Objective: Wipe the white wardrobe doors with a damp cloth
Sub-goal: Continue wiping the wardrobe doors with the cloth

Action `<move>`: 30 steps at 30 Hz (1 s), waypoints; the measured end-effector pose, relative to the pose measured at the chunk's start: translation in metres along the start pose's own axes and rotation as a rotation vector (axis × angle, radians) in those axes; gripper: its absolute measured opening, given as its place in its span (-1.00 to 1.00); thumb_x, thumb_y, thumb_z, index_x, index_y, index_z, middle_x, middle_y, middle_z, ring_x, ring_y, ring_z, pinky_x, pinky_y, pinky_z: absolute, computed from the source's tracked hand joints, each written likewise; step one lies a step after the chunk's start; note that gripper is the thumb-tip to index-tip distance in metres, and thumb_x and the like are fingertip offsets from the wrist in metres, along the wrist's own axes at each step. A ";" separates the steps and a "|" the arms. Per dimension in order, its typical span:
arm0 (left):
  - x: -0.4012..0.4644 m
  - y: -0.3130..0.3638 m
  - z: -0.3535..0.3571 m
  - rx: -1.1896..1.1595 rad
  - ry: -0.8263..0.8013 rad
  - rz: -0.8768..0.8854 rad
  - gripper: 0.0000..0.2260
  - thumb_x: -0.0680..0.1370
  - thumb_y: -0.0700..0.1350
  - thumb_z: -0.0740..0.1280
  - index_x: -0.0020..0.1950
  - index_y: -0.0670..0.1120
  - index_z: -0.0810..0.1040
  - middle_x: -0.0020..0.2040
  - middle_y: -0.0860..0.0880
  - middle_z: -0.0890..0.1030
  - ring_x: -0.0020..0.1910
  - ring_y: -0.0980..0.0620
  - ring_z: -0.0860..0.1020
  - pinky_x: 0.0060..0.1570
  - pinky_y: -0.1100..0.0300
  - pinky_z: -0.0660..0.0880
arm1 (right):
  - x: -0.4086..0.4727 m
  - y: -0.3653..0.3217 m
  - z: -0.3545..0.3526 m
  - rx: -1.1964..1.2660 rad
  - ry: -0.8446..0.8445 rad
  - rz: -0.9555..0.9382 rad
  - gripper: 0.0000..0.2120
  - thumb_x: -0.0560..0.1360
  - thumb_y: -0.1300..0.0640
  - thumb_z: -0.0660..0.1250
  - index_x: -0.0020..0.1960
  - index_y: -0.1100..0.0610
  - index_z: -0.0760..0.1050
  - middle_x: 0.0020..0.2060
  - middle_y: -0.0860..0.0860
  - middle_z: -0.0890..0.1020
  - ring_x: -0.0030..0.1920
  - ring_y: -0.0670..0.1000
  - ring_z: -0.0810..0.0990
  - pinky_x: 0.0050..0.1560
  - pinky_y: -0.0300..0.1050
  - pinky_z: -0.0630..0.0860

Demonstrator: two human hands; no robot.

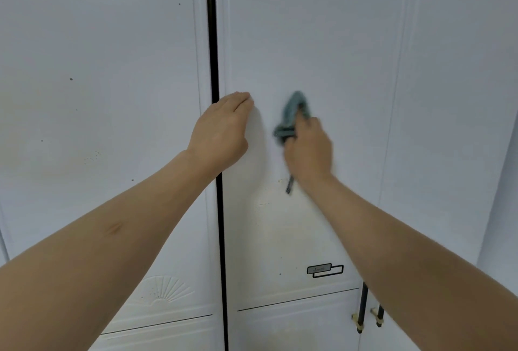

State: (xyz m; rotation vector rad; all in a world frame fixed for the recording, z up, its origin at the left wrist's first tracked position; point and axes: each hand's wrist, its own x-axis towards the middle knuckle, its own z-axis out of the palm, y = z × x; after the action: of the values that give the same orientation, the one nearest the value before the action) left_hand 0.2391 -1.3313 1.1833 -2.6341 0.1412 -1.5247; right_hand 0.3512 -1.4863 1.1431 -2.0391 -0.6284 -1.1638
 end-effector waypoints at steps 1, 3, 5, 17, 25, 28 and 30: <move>0.002 0.002 0.002 0.005 0.017 0.014 -0.40 0.38 -0.43 0.20 0.44 -0.26 0.45 0.45 -0.18 0.46 0.46 -0.19 0.39 0.40 -0.01 0.32 | -0.010 -0.011 0.008 -0.029 -0.051 -0.124 -0.45 0.51 0.15 0.30 0.50 0.03 0.36 0.09 0.18 0.51 -0.04 0.23 0.53 -0.14 0.05 0.51; 0.009 0.010 0.005 0.001 0.030 0.047 -0.48 0.42 -0.38 0.23 0.41 -0.27 0.48 0.44 -0.21 0.47 0.45 -0.22 0.40 0.42 -0.07 0.32 | -0.026 -0.019 0.018 -0.077 -0.123 -0.358 -0.47 0.48 0.17 0.35 0.44 0.02 0.42 0.03 0.13 0.52 -0.07 0.17 0.52 -0.29 0.01 0.51; 0.016 0.021 0.009 -0.004 0.001 0.056 -0.47 0.45 -0.38 0.22 0.44 -0.26 0.45 0.48 -0.20 0.42 0.49 -0.21 0.34 0.44 -0.07 0.30 | -0.026 -0.008 0.017 -0.109 -0.140 -0.481 -0.52 0.47 0.18 0.40 0.38 0.02 0.49 -0.01 0.09 0.53 -0.09 0.15 0.52 -0.38 -0.06 0.47; 0.033 0.051 0.033 0.197 0.050 -0.001 -0.48 0.28 -0.34 0.21 0.26 -0.26 0.51 0.30 -0.17 0.50 0.27 -0.22 0.45 0.16 -0.01 0.36 | 0.029 0.163 -0.051 -0.101 0.066 0.150 -0.43 0.55 0.30 0.18 0.56 0.09 0.28 0.11 0.20 0.45 -0.13 0.21 0.52 -0.11 -0.01 0.49; 0.021 0.052 0.034 0.146 -0.034 0.002 -0.36 0.33 -0.38 0.17 0.45 -0.26 0.39 0.50 -0.19 0.34 0.54 -0.25 0.21 0.53 -0.14 0.14 | -0.033 0.106 -0.005 0.040 0.077 0.244 -0.46 0.54 0.29 0.22 0.52 0.18 0.34 0.14 0.19 0.51 -0.10 0.14 0.53 -0.12 0.00 0.51; 0.015 0.055 0.033 0.111 -0.080 0.048 -0.33 0.36 -0.37 0.14 0.51 -0.27 0.33 0.54 -0.24 0.31 0.57 -0.26 0.17 0.57 -0.13 0.04 | -0.054 0.067 0.013 0.039 -0.005 0.004 -0.44 0.43 0.33 0.34 0.44 0.21 0.44 0.03 0.24 0.54 -0.22 0.21 0.55 -0.28 -0.04 0.48; 0.015 0.060 0.034 0.094 -0.097 0.085 -0.35 0.38 -0.34 0.17 0.51 -0.26 0.35 0.54 -0.24 0.32 0.57 -0.25 0.19 0.57 -0.13 0.04 | -0.062 0.048 0.018 -0.021 -0.080 -0.183 -0.45 0.42 0.29 0.32 0.42 0.15 0.47 -0.02 0.22 0.54 -0.26 0.23 0.53 -0.36 -0.06 0.45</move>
State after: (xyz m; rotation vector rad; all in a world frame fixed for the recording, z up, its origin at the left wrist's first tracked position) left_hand 0.2746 -1.3913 1.1717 -2.5867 0.1666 -1.3413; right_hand 0.3646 -1.5078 1.0668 -2.0890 -0.8601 -1.2007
